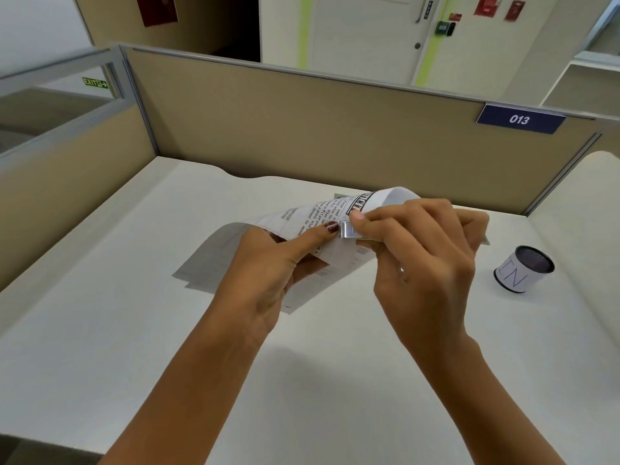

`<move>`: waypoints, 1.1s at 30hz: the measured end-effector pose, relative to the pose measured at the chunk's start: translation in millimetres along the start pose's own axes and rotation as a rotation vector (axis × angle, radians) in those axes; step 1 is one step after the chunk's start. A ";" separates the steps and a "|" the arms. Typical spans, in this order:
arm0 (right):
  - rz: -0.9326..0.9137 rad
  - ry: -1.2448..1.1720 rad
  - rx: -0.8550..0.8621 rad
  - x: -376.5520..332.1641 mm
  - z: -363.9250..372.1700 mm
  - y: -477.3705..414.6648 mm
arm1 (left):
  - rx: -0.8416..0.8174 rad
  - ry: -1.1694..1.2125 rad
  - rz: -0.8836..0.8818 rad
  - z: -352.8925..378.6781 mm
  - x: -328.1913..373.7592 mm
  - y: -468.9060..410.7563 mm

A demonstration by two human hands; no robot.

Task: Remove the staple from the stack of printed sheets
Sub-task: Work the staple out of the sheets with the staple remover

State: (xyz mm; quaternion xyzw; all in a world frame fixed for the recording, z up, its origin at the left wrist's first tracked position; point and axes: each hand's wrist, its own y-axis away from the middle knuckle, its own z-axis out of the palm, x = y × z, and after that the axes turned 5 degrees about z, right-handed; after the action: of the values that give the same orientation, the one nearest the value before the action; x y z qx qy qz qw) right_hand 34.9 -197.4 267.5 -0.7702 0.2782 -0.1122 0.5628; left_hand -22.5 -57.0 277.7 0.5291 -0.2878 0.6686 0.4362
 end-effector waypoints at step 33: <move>0.053 -0.259 0.208 23.4 -0.3 5.2 | -0.054 0.422 -0.156 6.0 -3.0 6.3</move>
State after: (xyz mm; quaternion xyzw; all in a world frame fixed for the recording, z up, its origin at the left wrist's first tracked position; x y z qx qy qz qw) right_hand 52.4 -211.7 259.4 -0.7081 0.2102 -0.0253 0.6736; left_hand -25.2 -65.8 277.0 0.3864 -0.1663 0.7207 0.5511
